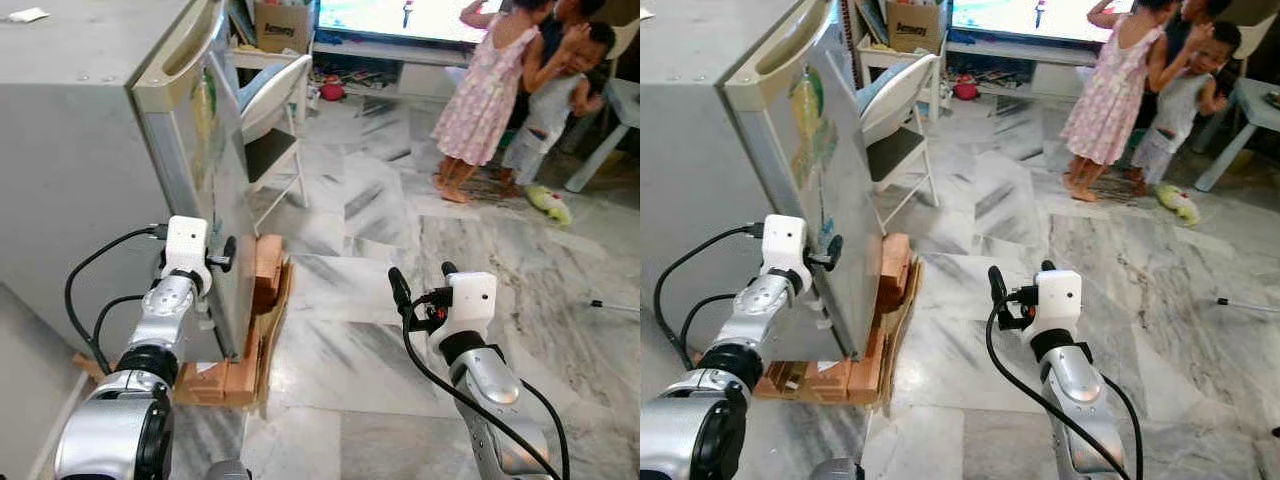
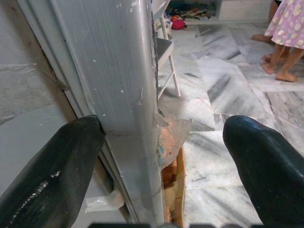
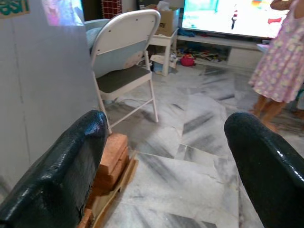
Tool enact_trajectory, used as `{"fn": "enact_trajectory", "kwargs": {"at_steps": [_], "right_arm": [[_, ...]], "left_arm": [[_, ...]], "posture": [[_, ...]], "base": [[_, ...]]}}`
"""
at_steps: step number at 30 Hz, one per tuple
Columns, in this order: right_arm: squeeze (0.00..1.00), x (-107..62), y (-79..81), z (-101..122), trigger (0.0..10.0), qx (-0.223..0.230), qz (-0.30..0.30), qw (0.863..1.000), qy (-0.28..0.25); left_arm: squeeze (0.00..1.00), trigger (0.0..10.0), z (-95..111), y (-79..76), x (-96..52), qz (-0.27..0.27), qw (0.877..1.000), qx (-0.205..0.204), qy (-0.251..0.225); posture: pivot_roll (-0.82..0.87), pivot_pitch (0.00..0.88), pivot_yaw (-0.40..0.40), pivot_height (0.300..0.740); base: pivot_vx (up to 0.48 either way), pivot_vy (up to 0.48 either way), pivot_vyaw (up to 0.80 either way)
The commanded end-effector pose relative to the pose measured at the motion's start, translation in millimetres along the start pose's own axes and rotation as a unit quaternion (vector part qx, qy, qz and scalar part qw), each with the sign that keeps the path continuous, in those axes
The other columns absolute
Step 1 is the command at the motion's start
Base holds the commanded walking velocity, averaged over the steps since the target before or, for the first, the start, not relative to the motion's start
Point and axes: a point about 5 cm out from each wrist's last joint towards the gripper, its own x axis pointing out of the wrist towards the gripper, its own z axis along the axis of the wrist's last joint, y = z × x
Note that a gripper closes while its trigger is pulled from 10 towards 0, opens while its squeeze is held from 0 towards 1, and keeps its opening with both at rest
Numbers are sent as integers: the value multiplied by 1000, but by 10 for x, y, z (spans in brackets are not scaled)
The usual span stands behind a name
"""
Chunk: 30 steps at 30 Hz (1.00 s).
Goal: Restocking fridge
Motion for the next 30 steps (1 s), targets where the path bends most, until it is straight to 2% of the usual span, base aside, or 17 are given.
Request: {"fn": "enact_trajectory", "kwargs": {"at_steps": [1,4,6,7,8,10,12,13,15,17,18,20,22,23,24,26,30], "right_arm": [[0,12,-40,-8,10000,-3,-9,1000,1],[0,5,-42,-40,10000,-8,-5,1000,11],[0,-25,-56,-207,10000,-28,2,998,64],[0,-55,-62,-329,10000,-36,7,994,103],[0,-106,-71,-481,10000,-47,15,987,150],[0,-140,-80,-540,10000,-51,15,985,163],[0,-168,-51,-580,10000,-46,27,984,172],[0,-168,-51,-580,10000,-46,27,984,172],[0,-156,-33,-581,10000,-43,34,983,173],[0,-152,-34,-580,10000,-42,34,983,173],[0,-149,-33,-583,10000,-41,38,983,177],[0,-153,-29,-595,10000,-40,42,982,180],[0,-151,-29,-596,10000,-40,42,982,180],[0,-142,-25,-594,10000,-41,45,982,178],[0,-137,-25,-591,10000,-42,46,982,177],[0,-100,-27,-563,10000,-39,41,984,168],[0,-18,-32,-432,10000,-24,31,990,133]], "left_arm": [[0,10000,218,-138,88,-29,999,27,-33],[0,10000,276,-197,118,-40,998,28,-37],[0,10000,401,-350,160,-67,995,38,-55],[0,10000,474,-490,172,-95,992,43,-71],[0,10000,571,-711,173,-139,985,49,-93],[0,10000,625,-951,144,-187,974,62,-112],[0,10000,667,-1411,8,-282,945,77,-148],[0,10000,667,-1411,8,-282,945,77,-148],[0,10000,637,-1767,-167,-352,918,71,-170],[0,10000,624,-1771,-171,-352,918,70,-169],[0,10000,572,-1577,-85,-318,933,71,-150],[0,10000,550,-1282,9,-274,950,63,-135],[0,10000,548,-1222,22,-268,952,62,-133],[0,10000,533,-1020,55,-243,959,68,-128],[0,10000,521,-922,69,-231,963,69,-123],[0,10000,453,-574,67,-192,972,78,-110],[0,10000,311,-254,-15,-153,981,67,-99]], "posture": [[-40,1,-41,740],[-40,0,-43,740],[-36,0,-43,740],[-36,0,-43,740],[-31,0,-44,740],[-29,0,-45,740],[-35,0,-42,740],[-35,0,-42,740],[-45,0,-39,740],[-45,0,-39,740],[-43,0,-41,740],[-38,0,-44,740],[-38,0,-44,740],[-33,0,-45,740],[-29,0,-45,740],[-20,0,-48,740],[-9,0,-40,740]], "base": [[0,0,0],[0,0,0],[0,0,0],[0,0,0],[0,0,0],[0,0,0],[0,0,0],[0,0,0],[0,0,0],[0,0,0],[0,0,0],[0,0,0],[0,0,0],[0,0,0],[0,0,0],[0,0,0],[0,0,0]]}}
